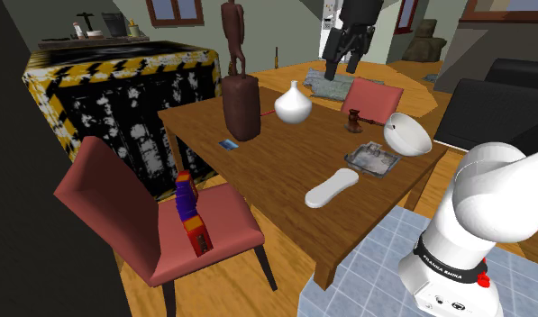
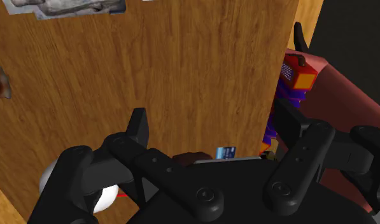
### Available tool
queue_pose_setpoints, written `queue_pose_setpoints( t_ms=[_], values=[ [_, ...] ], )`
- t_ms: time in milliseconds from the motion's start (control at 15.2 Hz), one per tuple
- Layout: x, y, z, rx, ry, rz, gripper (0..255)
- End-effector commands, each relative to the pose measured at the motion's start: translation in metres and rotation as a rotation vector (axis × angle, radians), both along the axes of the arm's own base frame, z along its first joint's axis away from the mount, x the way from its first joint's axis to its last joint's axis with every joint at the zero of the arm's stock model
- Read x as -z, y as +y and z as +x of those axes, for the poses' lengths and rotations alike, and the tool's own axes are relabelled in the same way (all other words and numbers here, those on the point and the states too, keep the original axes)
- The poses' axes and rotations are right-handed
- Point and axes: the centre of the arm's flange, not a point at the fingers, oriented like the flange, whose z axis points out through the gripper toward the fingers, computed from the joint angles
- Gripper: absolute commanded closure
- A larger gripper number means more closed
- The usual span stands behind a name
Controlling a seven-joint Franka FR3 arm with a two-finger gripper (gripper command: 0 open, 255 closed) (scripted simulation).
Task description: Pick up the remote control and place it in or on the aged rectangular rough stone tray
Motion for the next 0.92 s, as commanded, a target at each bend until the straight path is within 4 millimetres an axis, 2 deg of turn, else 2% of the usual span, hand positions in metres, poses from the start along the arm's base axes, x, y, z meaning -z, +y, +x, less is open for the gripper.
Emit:
queue_pose_setpoints(
  t_ms=[0,396,858],
  values=[
    [0.000,0.000,0.000,0.000,0.000,0.000,0],
    [0.077,0.010,0.004,-0.419,0.045,-0.038,0],
    [0.166,0.019,-0.002,-0.909,0.098,-0.082,0]
  ],
)
